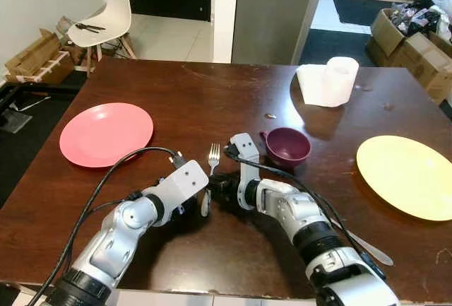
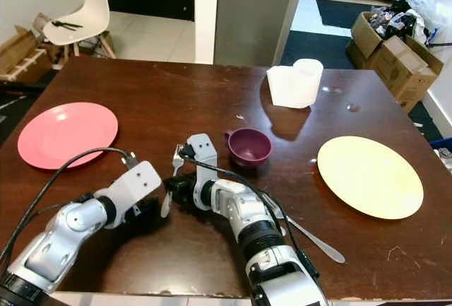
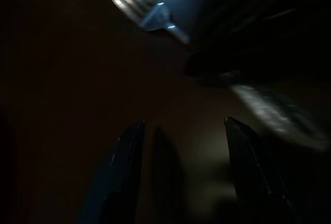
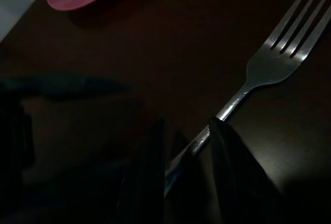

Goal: Setting the table

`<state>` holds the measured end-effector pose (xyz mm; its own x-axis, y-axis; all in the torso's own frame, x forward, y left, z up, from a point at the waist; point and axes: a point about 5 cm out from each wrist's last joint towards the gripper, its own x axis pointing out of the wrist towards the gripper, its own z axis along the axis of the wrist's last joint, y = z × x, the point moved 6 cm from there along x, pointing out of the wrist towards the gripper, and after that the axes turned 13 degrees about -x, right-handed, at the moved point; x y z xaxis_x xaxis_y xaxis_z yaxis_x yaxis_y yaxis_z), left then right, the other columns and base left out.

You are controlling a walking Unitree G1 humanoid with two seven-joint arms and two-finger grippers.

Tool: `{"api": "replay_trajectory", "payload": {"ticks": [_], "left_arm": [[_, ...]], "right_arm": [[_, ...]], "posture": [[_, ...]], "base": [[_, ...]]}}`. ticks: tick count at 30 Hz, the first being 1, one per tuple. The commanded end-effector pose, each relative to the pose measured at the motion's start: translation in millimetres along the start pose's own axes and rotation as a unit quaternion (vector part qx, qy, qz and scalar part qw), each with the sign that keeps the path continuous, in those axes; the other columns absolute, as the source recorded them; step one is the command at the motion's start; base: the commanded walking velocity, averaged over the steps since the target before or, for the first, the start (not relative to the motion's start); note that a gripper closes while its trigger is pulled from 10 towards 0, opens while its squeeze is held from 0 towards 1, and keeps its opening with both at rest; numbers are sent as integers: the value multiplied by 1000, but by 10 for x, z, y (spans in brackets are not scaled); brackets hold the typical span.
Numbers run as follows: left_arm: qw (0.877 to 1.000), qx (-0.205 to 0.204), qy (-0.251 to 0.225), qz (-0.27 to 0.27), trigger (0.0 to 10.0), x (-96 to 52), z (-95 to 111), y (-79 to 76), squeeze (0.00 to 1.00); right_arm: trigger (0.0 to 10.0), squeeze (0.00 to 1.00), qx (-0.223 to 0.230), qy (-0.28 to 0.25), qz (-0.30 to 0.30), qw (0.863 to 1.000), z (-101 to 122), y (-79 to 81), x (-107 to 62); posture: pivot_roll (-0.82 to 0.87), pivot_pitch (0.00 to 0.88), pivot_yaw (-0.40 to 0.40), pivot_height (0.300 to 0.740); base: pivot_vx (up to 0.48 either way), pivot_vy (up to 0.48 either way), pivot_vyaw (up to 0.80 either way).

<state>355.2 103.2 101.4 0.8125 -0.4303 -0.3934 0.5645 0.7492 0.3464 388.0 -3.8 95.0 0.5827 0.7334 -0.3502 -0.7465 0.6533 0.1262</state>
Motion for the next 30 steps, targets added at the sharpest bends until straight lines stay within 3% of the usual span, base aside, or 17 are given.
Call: {"api": "replay_trajectory", "payload": {"ticks": [1, 3, 8, 9, 14, 20, 21, 22, 23, 25, 27, 30], "left_arm": [[999, -4, 18, -51, 10000, -41, -102, -226, 0], [996, -3, 16, -88, 10000, -100, -92, -359, 0], [992, -9, 12, -124, 10000, -164, -70, -502, 0], [989, -16, 8, -146, 10000, -199, -43, -603, 0], [987, -27, 5, -156, 10000, -209, -16, -669, 0], [983, -53, 11, -175, 10000, -210, -23, -793, 0], [981, -58, 12, -183, 10000, -216, -17, -843, 0], [981, -60, 12, -185, 10000, -219, -13, -856, 0], [981, -60, 12, -185, 10000, -219, -13, -856, 0], [980, -61, 11, -187, 10000, -230, 0, -855, 0], [982, -73, 6, -174, 10000, -260, 21, -722, 0], [984, -81, 1, -161, 10000, -287, 39, -585, 0]], "right_arm": [[10000, 0, 16, 48, -5, 999, -262, -6, 21], [10000, 0, 11, 59, -12, 998, -301, -36, 24], [10000, 0, 1, 63, -8, 998, -288, -37, 36], [10000, 0, -8, 65, -2, 998, -272, -15, 54], [10000, 0, -23, 74, 4, 997, -286, 9, 73], [10000, 0, -82, 99, 42, 991, -370, 85, 75], [10000, 0, -125, 116, 61, 983, -437, 108, 55], [10000, 0, -139, 123, 68, 980, -467, 115, 47], [10000, 0, -139, 123, 68, 980, -467, 115, 47], [10000, 0, -190, 148, 83, 967, -576, 115, 11], [10000, 0, -242, 177, 101, 949, -717, 94, -54], [10000, 0, -267, 194, 112, 937, -804, 72, -104]], "posture": [[9, 69, 39, 740], [11, 72, 35, 740], [16, 76, 31, 740], [18, 78, 30, 740], [21, 81, 27, 740], [15, 83, 27, 740], [11, 83, 28, 740], [11, 83, 28, 740], [11, 83, 28, 740], [8, 84, 29, 740], [8, 85, 29, 740], [8, 87, 28, 740]], "base": [[0, 0, 0], [0, 0, 0], [0, 0, 0], [0, 0, 0], [0, 0, 0], [0, 0, 0], [0, 0, 0], [0, 0, 0], [0, 0, 0], [0, 0, 0], [0, 0, 0], [0, 0, 0]]}}
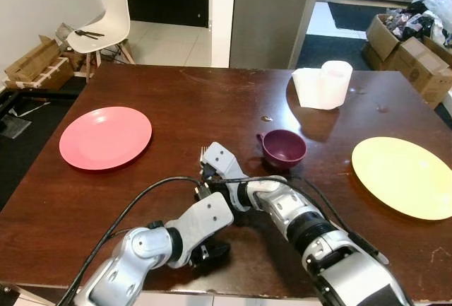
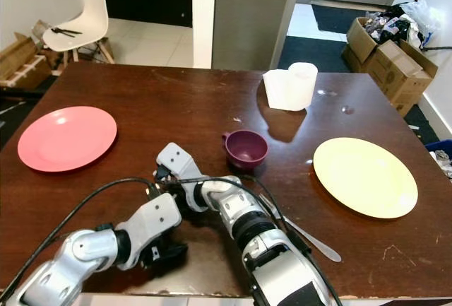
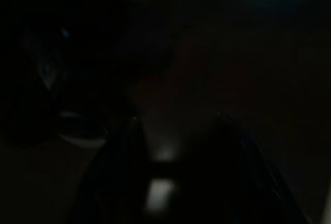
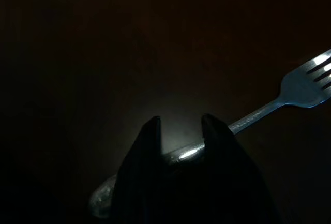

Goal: Setting the table

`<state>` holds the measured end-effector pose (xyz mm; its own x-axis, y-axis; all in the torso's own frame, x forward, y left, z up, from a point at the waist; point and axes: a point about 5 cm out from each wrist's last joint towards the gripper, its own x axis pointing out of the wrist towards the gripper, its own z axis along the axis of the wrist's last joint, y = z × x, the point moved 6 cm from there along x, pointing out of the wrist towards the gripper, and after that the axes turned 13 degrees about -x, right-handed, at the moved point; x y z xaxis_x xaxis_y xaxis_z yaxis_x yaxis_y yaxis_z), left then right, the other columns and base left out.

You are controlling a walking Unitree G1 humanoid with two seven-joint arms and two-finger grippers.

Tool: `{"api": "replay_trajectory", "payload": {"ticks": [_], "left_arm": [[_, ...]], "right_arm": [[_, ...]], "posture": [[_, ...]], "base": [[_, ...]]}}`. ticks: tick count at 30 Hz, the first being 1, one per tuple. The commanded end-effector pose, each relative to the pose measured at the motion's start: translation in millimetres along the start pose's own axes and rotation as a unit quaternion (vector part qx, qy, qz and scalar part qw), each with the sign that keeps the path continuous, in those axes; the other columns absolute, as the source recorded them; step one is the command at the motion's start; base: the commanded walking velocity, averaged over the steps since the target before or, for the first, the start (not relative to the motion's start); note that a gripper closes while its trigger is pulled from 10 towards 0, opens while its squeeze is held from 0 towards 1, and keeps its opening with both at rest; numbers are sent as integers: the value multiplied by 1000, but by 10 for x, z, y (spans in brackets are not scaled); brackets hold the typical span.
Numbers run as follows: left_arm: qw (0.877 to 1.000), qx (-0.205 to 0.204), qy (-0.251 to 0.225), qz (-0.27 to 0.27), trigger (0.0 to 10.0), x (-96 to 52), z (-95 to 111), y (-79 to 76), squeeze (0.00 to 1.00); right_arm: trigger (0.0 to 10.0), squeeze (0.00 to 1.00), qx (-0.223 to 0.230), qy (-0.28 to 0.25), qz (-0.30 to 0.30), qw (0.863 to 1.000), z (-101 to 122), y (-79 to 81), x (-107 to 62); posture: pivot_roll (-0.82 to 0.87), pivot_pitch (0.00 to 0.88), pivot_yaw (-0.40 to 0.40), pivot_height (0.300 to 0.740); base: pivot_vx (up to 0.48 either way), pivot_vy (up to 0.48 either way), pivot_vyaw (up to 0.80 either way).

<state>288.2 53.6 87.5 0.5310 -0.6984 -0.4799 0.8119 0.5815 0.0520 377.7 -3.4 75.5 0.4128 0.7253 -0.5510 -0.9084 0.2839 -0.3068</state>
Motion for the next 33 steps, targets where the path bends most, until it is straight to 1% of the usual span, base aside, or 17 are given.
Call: {"api": "replay_trajectory", "payload": {"ticks": [1, 2, 4, 5, 6, 7, 8, 12, 14, 15, 18, 19, 22, 23, 26, 29, 33], "left_arm": [[999, -18, -17, 45, 10000, -174, 80, 279, 0], [999, -18, -17, 45, 10000, -174, 80, 279, 0], [997, -22, -51, 47, 10000, -405, 253, 437, 0], [997, -22, -51, 47, 10000, -405, 253, 437, 0], [997, -21, -69, 36, 10000, -525, 348, 457, 0], [996, -14, -93, 9, 10000, -728, 489, 442, 0], [996, -14, -93, 9, 10000, -728, 489, 442, 0], [994, -4, -107, -24, 10000, -926, 599, 385, 0], [993, -6, -118, -14, 10000, -995, 677, 462, 0], [993, -6, -118, -14, 10000, -995, 677, 462, 0], [992, -6, -123, 15, 10000, -951, 699, 569, 0], [992, -6, -123, 15, 10000, -951, 699, 569, 0], [992, -11, -126, 13, 10000, -927, 716, 564, 0], [992, -12, -126, 11, 10000, -893, 722, 565, 0], [992, -12, -125, 10, 10000, -868, 726, 568, 0], [992, -8, -125, 12, 10000, -820, 742, 576, 0], [991, -10, -130, 23, 10000, -762, 773, 611, 0]], "right_arm": [[10000, 0, -1, 89, 63, 994, -557, 364, 8], [10000, 0, -1, 89, 63, 994, -557, 364, 8], [10000, 0, -28, 107, 73, 991, -689, 377, -57], [10000, 0, -28, 107, 73, 991, -689, 377, -57], [10000, 0, -37, 114, 74, 990, -735, 369, -87], [10000, 0, -57, 123, 76, 988, -804, 351, -140], [10000, 0, -57, 123, 76, 988, -804, 351, -140], [10000, 0, -78, 122, 82, 986, -838, 336, -197], [10000, 0, -108, 109, 100, 983, -818, 351, -249], [10000, 0, -108, 109, 100, 983, -818, 351, -249], [10000, 0, -169, 85, 154, 970, -770, 509, -359], [10000, 0, -169, 85, 154, 970, -770, 509, -359], [10000, 0, -196, 72, 175, 962, -733, 594, -504], [10000, 0, -217, 65, 185, 956, -715, 654, -659], [10000, 0, -225, 62, 189, 954, -701, 687, -749], [10000, 0, -221, 55, 183, 956, -661, 707, -861], [10000, 0, -200, 46, 124, 971, -566, 561, -954]], "posture": [[8, 86, 29, 740], [8, 86, 29, 740], [9, 86, 30, 740], [9, 86, 30, 740], [8, 85, 31, 740], [8, 85, 33, 740], [8, 85, 33, 740], [8, 83, 35, 740], [8, 81, 36, 740], [8, 81, 36, 740], [1, 80, 34, 740], [1, 80, 34, 740], [-8, 80, 33, 740], [-16, 81, 32, 740], [-23, 81, 32, 740], [-28, 81, 32, 740], [-38, 78, 36, 740]], "base": [[0, 0, 0], [0, 0, 0], [0, 0, 0], [0, 0, 0], [0, 0, 0], [0, 0, 0], [0, 0, 0], [0, 0, 0], [0, 0, 0], [0, 0, 0], [0, 0, 0], [0, 0, 0], [0, 0, 0], [0, 0, 0], [0, 0, 0], [0, 0, 0], [0, 0, 0]]}}
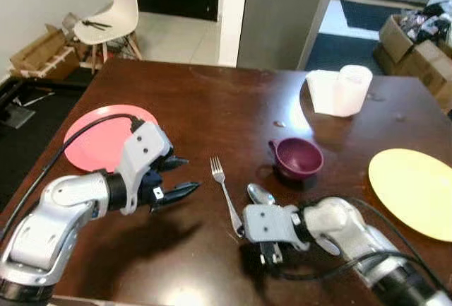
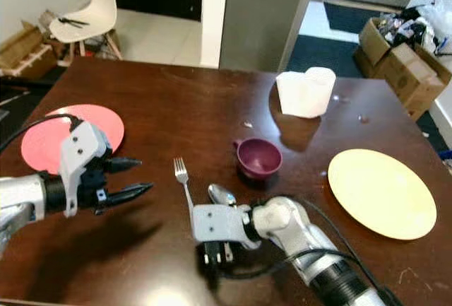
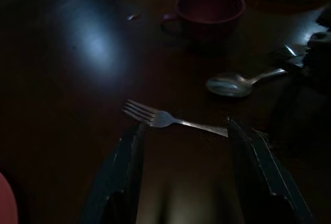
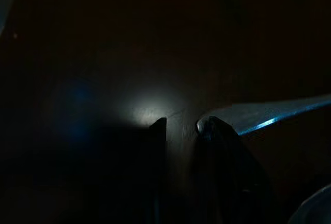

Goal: Setting the table

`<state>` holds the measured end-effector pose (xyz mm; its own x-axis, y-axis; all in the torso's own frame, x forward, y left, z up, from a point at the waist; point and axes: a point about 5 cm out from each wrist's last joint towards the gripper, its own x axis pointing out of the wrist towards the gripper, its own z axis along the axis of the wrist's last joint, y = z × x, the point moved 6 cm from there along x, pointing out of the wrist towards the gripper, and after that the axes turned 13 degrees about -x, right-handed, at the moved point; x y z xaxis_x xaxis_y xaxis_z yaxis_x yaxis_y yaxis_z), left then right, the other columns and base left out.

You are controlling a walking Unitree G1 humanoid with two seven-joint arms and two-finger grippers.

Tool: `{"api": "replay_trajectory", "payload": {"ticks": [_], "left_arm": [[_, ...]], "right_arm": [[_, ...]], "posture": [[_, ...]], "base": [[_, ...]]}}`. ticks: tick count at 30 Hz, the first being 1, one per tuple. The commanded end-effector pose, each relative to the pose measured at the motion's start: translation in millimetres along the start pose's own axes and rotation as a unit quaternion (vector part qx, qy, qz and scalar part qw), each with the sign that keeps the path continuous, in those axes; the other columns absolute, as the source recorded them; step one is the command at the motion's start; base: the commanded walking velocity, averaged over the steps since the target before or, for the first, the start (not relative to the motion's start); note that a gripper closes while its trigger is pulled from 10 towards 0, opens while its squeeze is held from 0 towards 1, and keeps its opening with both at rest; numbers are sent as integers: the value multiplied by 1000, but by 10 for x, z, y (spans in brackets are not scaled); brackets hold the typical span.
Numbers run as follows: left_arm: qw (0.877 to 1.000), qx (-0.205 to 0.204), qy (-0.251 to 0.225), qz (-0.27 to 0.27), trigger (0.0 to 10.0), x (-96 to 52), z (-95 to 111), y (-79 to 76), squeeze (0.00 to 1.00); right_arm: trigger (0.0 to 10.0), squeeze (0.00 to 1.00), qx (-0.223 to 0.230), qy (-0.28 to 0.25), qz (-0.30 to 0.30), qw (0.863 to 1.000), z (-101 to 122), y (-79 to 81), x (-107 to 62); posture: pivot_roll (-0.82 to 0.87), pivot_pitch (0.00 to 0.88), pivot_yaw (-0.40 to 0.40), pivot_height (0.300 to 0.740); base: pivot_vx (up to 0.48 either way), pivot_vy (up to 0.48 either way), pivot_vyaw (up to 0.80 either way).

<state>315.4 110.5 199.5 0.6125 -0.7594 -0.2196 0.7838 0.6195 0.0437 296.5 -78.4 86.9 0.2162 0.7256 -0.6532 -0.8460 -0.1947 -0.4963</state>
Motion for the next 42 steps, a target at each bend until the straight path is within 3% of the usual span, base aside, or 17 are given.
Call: {"api": "replay_trajectory", "payload": {"ticks": [1, 3, 4, 7, 11, 12, 13, 22, 28, 31, 32, 33, 34, 35, 38, 40, 42], "left_arm": [[1000, 2, 4, 6, 10000, 36, -33, 11, 0], [1000, -2, -6, 13, 10000, 70, -7, 12, 0], [1000, -4, -10, 13, 10000, 86, 4, 4, 0], [1000, -5, -12, 13, 10000, 96, 9, -2, 0], [1000, -8, -24, 14, 10000, 166, 49, -39, 0], [1000, -8, -24, 14, 10000, 166, 49, -39, 0], [1000, -10, -26, 14, 10000, 181, 51, -55, 0], [999, -15, -27, 22, 10000, 213, 19, -61, 0], [998, -19, -32, 47, 10000, 269, 19, -26, 0], [998, -22, -31, 51, 10000, 264, -8, -28, 0], [998, -22, -31, 51, 10000, 264, -8, -28, 0], [998, -23, -29, 50, 10000, 257, -22, -36, 0], [998, -23, -25, 46, 10000, 243, -49, -49, 0], [998, -23, -25, 46, 10000, 243, -49, -49, 0], [999, -24, -21, 43, 10000, 232, -71, -54, 0], [999, -23, -16, 37, 10000, 229, -89, -65, 0], [1000, -19, -11, 15, 10000, 237, -98, -118, 0]], "right_arm": [[10000, 0, 52, 31, -24, 998, -183, 19, -17], [10000, 0, 119, 20, -164, 979, -190, -461, -131], [10000, 0, 151, 11, -226, 962, -197, -674, -201], [10000, 0, 171, 5, -259, 951, -201, -789, -245], [10000, 0, 223, -70, -391, 890, -55, -1232, -452], [10000, 0, 223, -70, -391, 890, -55, -1232, -452], [10000, 0, 238, -81, -414, 875, -29, -1301, -483], [10000, 0, 251, -102, -450, 851, 56, -1490, -515], [10000, 0, 255, -122, -438, 853, 61, -1442, -469], [10000, 0, 246, -119, -405, 872, 96, -1297, -464], [10000, 0, 246, -119, -405, 872, 96, -1297, -464], [10000, 0, 243, -101, -395, 880, 49, -1221, -464], [10000, 0, 236, -60, -382, 891, -85, -1040, -544], [10000, 0, 236, -60, -382, 891, -85, -1040, -544], [10000, 0, 234, -33, -370, 899, -184, -844, -682], [10000, 0, 233, -15, -356, 905, -247, -663, -816], [10000, 0, 240, 5, -331, 912, -332, -379, -1003]], "posture": [[-39, 78, 37, 740], [-46, 73, 43, 740], [-46, 70, 46, 740], [-46, 69, 47, 740], [-31, 54, 52, 740], [-31, 54, 52, 740], [-29, 53, 52, 740], [-19, 37, 50, 740], [-17, 36, 48, 740], [-22, 37, 46, 740], [-22, 37, 46, 740], [-22, 38, 46, 740], [-27, 44, 46, 740], [-27, 44, 46, 740], [-38, 50, 49, 740], [-49, 52, 52, 740], [-74, 57, 60, 740]], "base": [[0, 0, 0], [0, 0, 0], [0, 0, 0], [0, 0, 0], [0, 0, 0], [0, 0, 0], [0, 0, 0], [0, 0, 0], [0, 0, 0], [0, 0, 0], [0, 0, 0], [0, 0, 0], [0, 0, 0], [0, 0, 0], [0, 0, 0], [0, 0, 0], [0, 0, 0]]}}
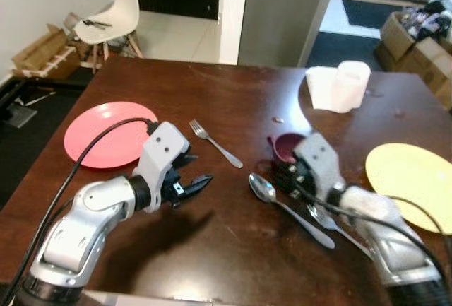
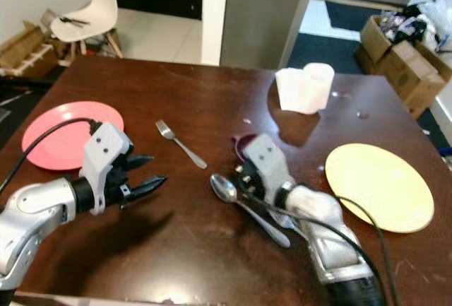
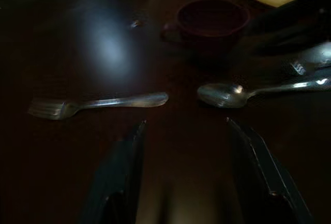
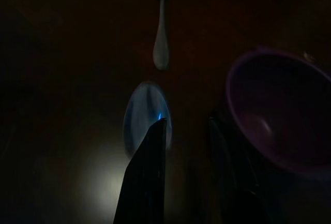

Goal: Setting the table

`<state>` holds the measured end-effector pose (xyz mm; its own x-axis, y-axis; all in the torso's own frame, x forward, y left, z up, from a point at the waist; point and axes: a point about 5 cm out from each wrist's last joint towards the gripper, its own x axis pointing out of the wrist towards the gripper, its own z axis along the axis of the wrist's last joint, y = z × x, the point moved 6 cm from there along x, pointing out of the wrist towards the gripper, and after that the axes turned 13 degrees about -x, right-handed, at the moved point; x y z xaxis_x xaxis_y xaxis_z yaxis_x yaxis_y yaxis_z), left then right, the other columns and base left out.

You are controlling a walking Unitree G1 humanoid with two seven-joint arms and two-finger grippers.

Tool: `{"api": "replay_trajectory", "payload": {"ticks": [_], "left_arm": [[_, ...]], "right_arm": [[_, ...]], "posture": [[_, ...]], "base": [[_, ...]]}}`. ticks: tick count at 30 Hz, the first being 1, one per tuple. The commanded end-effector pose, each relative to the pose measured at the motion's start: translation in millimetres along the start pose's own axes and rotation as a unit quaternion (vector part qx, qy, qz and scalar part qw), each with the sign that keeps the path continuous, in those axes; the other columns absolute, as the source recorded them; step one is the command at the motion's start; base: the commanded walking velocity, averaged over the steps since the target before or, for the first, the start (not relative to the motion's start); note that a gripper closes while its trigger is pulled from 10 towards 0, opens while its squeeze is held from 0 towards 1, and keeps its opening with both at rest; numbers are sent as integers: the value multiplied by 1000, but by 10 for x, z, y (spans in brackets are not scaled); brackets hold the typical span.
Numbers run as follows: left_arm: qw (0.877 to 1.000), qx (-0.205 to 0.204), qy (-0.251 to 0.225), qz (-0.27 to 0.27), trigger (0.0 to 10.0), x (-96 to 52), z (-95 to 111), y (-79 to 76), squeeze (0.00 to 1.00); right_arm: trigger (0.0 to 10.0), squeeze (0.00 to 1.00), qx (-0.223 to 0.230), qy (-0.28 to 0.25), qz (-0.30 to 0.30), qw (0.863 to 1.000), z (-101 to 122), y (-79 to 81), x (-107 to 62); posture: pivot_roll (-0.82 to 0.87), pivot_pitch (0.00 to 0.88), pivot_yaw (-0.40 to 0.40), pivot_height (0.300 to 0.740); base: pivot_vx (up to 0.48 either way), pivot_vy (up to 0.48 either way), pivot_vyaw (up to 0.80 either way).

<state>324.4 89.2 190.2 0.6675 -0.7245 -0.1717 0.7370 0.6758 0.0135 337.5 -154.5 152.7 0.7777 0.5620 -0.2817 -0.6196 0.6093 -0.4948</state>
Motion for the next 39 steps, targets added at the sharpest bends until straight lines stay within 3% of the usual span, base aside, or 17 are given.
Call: {"api": "replay_trajectory", "payload": {"ticks": [1, 4, 9, 11, 15, 17, 24, 32, 36, 39], "left_arm": [[1000, 3, 13, -18, 10000, -6, -61, -49, 0], [998, 14, 22, -61, 10000, 1, -50, -140, 0], [994, 29, 28, -97, 10000, 2, -16, -186, 0], [992, 41, 30, -116, 10000, 16, 12, -216, 0], [991, 43, 28, -124, 10000, 31, 44, -230, 0], [987, 45, 26, -150, 10000, 44, 89, -304, 0], [972, 73, 48, -220, 10000, -21, 85, -490, 0], [967, 82, 57, -233, 10000, -27, 58, -498, 0], [967, 83, 57, -234, 10000, -28, 71, -495, 0], [967, 82, 59, -236, 10000, -43, 65, -494, 0]], "right_arm": [[10000, 0, 5, 7, 15, 1000, -51, 23, -174], [10000, 0, 29, 18, 51, 998, -144, 90, -555], [10000, 0, 67, 33, 108, 991, -184, 205, -773], [10000, 0, 60, 81, 139, 985, -391, 258, -896], [10000, 0, 81, 91, 154, 981, -486, 262, -922], [10000, 0, 94, 118, 170, 974, -686, 255, -932], [10000, 0, 66, 159, 180, 968, -917, 228, -859], [10000, 0, 37, 163, 206, 964, -979, 279, -807], [10000, 0, -12, 170, 185, 968, -995, 117, -757], [10000, 0, -17, 162, 181, 970, -939, 32, -777]], "posture": [[-74, 57, 60, 740], [-96, 59, 71, 740], [-110, 57, 76, 740], [-109, 55, 78, 740], [-113, 56, 84, 740], [-106, 58, 85, 740], [-86, 58, 88, 740], [-79, 68, 106, 740], [-75, 70, 105, 740], [-78, 71, 105, 740]], "base": [[0, 0, 0], [0, 0, 0], [0, 0, 0], [0, 0, 0], [0, 0, 0], [0, 0, 0], [0, 0, 0], [0, 0, 0], [0, 0, 0], [0, 0, 0]]}}
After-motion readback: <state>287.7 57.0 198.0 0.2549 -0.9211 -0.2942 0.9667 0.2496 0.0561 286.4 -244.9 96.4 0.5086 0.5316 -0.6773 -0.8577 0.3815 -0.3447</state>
